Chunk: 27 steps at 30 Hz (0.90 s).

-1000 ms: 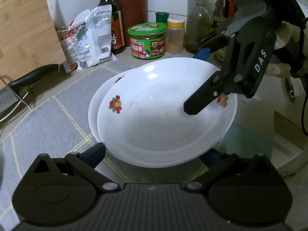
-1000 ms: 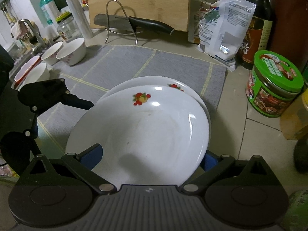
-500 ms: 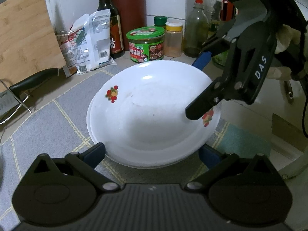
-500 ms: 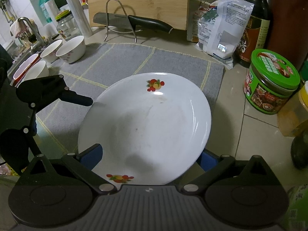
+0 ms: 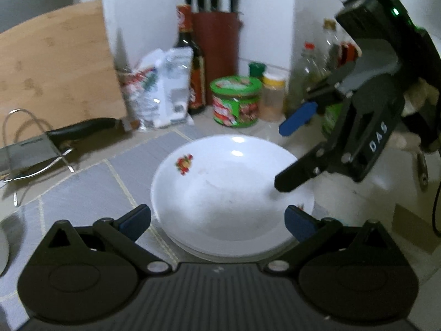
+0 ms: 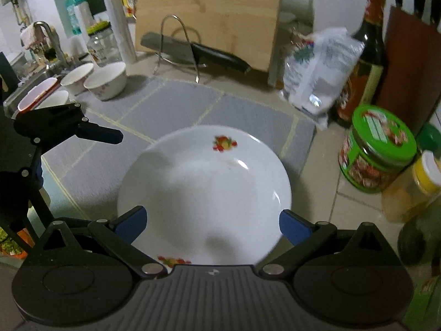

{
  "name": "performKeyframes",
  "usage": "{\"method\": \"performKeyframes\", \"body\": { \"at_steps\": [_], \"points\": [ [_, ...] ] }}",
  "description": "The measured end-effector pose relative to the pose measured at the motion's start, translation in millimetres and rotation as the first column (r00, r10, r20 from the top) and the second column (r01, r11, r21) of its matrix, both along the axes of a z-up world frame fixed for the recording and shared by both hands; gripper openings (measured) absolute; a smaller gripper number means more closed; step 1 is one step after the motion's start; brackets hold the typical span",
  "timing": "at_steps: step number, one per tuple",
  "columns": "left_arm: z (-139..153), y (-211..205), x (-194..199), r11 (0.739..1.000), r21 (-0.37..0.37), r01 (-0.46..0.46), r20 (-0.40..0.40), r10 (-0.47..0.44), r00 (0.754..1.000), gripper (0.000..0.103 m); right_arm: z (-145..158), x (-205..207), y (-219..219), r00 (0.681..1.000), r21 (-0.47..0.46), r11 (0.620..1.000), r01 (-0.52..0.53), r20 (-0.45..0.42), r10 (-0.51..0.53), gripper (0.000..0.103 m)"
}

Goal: Organize plates and bowls
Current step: 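Open the right gripper and pull it away from the stack, then move the right gripper toward the white floral bowls on the towel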

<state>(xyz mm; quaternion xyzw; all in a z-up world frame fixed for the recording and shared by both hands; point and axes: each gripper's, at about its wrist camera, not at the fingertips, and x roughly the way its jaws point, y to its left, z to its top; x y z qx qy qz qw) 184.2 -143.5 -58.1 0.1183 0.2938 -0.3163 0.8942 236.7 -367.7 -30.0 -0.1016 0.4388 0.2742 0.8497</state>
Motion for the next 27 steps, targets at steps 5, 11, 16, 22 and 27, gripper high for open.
{"method": "performKeyframes", "body": {
  "at_steps": [5, 11, 16, 22, 27],
  "points": [
    [7.7, 11.5, -9.0, 0.993, -0.061, -0.105, 0.025, 0.107, 0.994, 0.102, 7.8, 3.0, 14.7, 0.997, 0.018, 0.999, -0.046, 0.058, 0.045, 0.103],
    [13.5, 26.0, -28.3, 0.969, -0.082, -0.233, 0.047, 0.237, 0.970, 0.102, 11.5, 8.3, 41.6, 0.985, 0.037, 0.987, -0.157, 0.084, 0.153, 0.103],
    [15.1, 43.5, -47.8, 0.934, -0.076, -0.348, 0.053, 0.353, 0.934, 0.102, 9.7, 12.2, 68.6, 0.964, 0.066, 0.964, -0.258, 0.085, 0.253, 0.103],
    [12.5, 74.1, -61.5, 0.873, -0.080, -0.480, 0.028, 0.484, 0.875, 0.102, 9.5, 8.0, 102.9, 0.940, 0.106, 0.935, -0.340, 0.081, 0.332, 0.103],
    [4.8, 102.1, -72.1, 0.835, -0.086, -0.543, 0.005, 0.545, 0.838, 0.102, 9.7, 5.3, 128.4, 0.936, 0.119, 0.929, -0.349, 0.092, 0.340, 0.103]
  ]
}}
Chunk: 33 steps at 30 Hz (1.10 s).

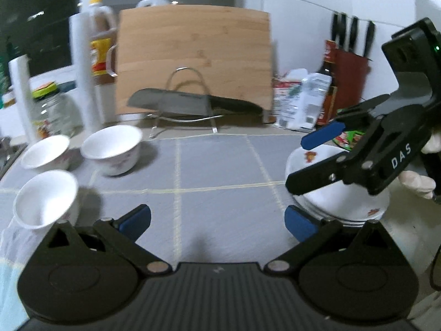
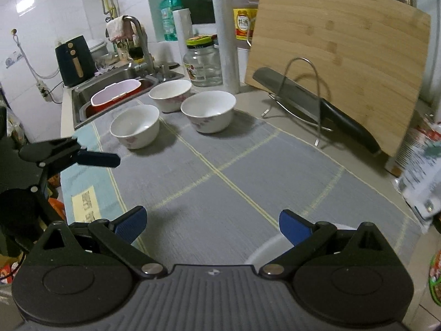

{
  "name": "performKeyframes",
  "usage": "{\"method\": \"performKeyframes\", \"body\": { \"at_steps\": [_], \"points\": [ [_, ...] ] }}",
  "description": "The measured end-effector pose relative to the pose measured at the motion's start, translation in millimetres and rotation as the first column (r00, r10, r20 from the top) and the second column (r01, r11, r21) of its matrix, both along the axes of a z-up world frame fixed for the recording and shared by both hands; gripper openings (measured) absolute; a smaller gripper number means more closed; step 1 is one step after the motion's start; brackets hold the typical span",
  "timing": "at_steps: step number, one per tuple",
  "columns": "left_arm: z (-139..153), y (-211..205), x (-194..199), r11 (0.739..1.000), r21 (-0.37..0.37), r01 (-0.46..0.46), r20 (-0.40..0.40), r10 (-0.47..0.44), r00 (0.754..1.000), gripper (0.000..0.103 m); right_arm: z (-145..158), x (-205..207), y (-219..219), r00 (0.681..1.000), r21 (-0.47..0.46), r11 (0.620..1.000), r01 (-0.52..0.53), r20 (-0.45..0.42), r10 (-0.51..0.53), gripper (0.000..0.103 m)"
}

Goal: Organize plates and bowls
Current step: 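Move the right gripper toward the white floral bowls on the towel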

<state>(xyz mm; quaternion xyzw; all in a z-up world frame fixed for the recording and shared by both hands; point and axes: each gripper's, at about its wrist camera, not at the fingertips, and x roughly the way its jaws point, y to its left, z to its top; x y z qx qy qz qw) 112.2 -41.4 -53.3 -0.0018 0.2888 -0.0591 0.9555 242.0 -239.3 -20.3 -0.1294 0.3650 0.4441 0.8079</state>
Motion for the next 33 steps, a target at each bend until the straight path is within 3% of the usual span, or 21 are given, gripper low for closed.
{"method": "performKeyframes", "body": {
  "at_steps": [5, 21, 33],
  "points": [
    [-7.4, 32.7, -9.8, 0.999, 0.027, -0.038, 0.001, 0.038, 0.999, 0.102, -5.9, -2.9, 31.5, 0.999, -0.003, 1.000, 0.029, 0.013, -0.029, 0.103],
    [-41.4, 154.9, -3.9, 0.999, 0.027, -0.017, -0.076, 0.019, 0.997, 0.102, -28.9, -19.2, 143.6, 0.983, -0.077, 0.980, 0.183, 0.039, -0.180, 0.103],
    [-63.5, 197.2, 16.1, 0.997, 0.058, 0.054, -0.120, -0.046, 0.992, 0.102, -51.3, -20.5, 192.2, 0.977, -0.113, 0.971, 0.211, 0.001, -0.212, 0.103]
  ]
}}
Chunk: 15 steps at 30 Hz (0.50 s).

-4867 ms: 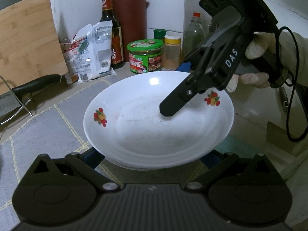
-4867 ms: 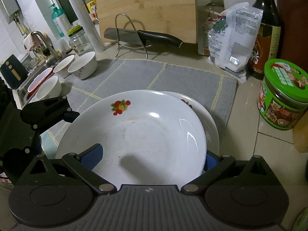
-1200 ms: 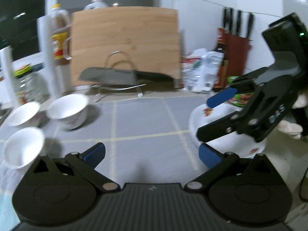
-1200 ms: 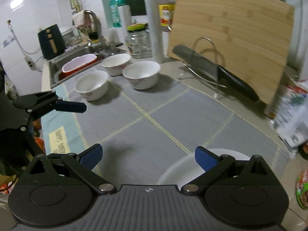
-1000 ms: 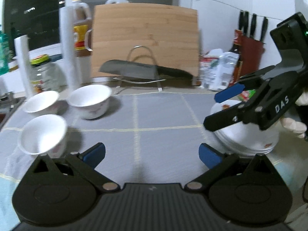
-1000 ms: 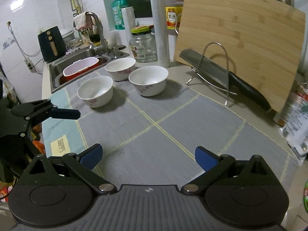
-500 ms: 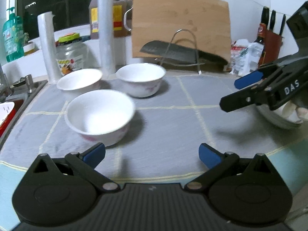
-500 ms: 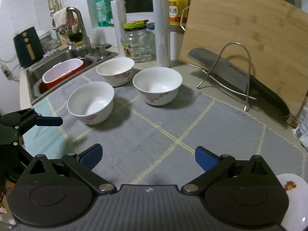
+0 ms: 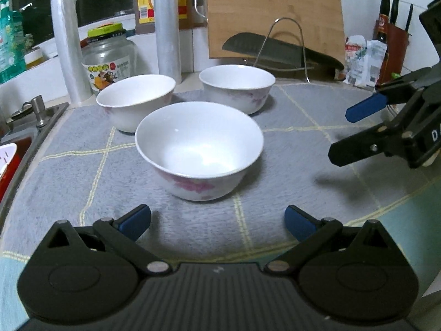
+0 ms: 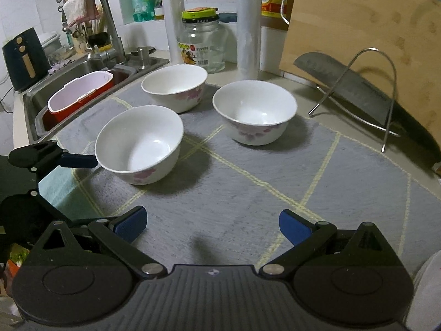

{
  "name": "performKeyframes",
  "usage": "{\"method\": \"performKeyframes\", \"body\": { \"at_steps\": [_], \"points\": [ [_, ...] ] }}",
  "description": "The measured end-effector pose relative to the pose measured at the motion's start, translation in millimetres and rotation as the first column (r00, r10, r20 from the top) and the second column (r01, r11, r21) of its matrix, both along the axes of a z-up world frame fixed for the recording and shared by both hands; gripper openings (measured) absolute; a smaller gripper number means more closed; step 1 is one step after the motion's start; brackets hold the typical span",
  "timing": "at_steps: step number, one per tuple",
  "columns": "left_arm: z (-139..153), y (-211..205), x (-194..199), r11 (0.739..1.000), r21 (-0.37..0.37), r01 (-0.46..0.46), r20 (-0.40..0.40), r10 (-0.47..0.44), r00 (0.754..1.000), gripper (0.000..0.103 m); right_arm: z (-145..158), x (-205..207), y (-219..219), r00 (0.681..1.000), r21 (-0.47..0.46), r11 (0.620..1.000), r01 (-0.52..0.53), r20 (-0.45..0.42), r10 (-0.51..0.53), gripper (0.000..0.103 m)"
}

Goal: Organize plates and bowls
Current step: 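Move the right gripper toward the white floral bowls on the towel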

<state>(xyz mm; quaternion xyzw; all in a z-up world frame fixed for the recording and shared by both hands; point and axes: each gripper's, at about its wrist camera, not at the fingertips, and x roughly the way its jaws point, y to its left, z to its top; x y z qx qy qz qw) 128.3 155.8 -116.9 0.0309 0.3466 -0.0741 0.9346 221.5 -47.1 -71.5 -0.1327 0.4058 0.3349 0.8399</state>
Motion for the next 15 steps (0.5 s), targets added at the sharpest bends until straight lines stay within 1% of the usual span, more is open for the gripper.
{"method": "performKeyframes", "body": {
  "at_steps": [5, 8, 15],
  "points": [
    [-6.7, 6.5, 5.2, 1.000, 0.009, 0.021, -0.013, -0.021, 1.000, 0.102, -6.4, 1.8, 10.3, 1.000, 0.004, 1.000, 0.001, -0.021, -0.001, 0.103],
    [-11.3, 8.6, 9.9, 0.999, 0.011, 0.035, -0.040, -0.034, 0.999, 0.103, -8.3, 3.3, 16.0, 1.000, 0.004, 1.000, -0.002, -0.022, 0.002, 0.103],
    [-14.6, 11.3, 13.8, 0.998, 0.007, 0.061, -0.019, -0.061, 0.998, 0.103, -11.2, 7.4, 31.3, 0.999, 0.014, 1.000, -0.028, -0.025, 0.028, 0.103]
  ]
}}
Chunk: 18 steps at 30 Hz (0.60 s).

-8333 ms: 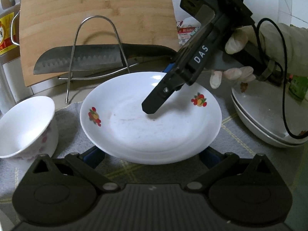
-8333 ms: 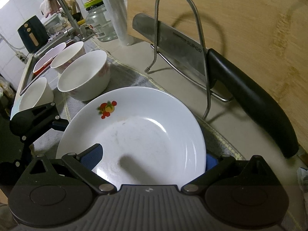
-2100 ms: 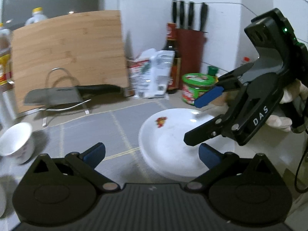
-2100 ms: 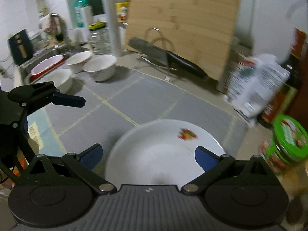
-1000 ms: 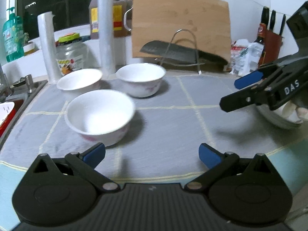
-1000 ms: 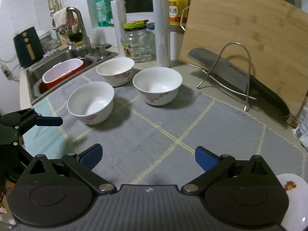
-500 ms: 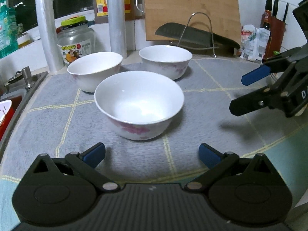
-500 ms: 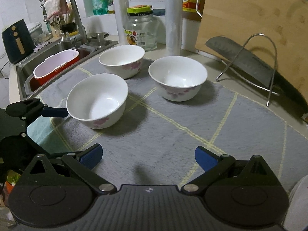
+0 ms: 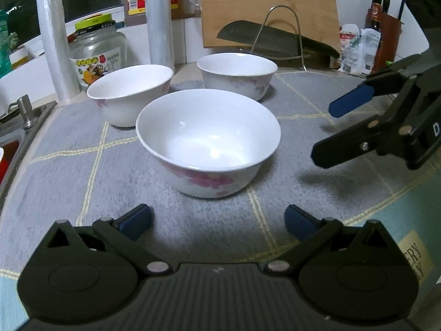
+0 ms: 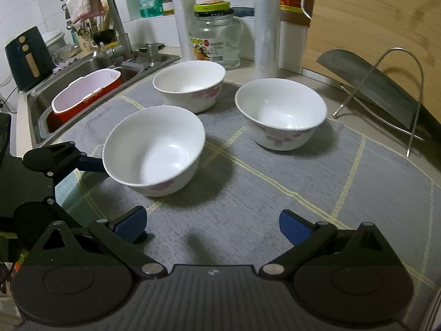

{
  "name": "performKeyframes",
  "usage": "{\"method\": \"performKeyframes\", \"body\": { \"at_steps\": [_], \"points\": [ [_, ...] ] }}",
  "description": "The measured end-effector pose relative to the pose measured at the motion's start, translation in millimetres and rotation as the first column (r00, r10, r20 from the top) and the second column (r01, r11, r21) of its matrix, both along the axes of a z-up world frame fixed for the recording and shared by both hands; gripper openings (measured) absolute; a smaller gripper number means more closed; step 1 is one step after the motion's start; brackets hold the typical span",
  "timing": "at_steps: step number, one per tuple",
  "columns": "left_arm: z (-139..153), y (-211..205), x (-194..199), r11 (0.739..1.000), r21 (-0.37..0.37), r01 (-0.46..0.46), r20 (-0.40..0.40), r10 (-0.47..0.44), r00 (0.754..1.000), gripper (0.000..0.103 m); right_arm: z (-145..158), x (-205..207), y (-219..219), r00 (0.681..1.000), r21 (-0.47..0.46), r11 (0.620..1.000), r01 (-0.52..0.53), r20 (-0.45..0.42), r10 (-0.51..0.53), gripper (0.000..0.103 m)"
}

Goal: Organize plates and bowls
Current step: 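Move the right gripper toward the white floral bowls on the towel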

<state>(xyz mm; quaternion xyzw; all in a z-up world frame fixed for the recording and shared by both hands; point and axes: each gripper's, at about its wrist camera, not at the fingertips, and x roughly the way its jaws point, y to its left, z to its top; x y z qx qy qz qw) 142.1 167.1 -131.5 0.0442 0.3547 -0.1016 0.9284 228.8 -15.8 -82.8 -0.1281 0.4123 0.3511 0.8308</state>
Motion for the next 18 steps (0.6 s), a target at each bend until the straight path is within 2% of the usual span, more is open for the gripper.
{"method": "performKeyframes", "body": {
  "at_steps": [10, 15, 18],
  "points": [
    [1.9, 6.1, 2.8, 1.000, -0.008, 0.013, 0.018, -0.012, 1.000, 0.102, -2.3, 5.3, 21.6, 0.998, 0.028, 0.998, -0.056, -0.002, 0.056, 0.103],
    [13.4, 10.9, 2.0, 1.000, 0.012, 0.013, 0.085, -0.014, 0.996, 0.102, -0.3, 11.7, 34.0, 0.996, 0.076, 0.994, -0.082, -0.012, 0.083, 0.103],
    [15.0, 11.0, 5.9, 0.999, 0.035, 0.027, 0.093, -0.030, 0.995, 0.102, -2.2, 18.5, 43.0, 0.995, 0.099, 0.991, -0.090, -0.021, 0.093, 0.103]
  ]
}}
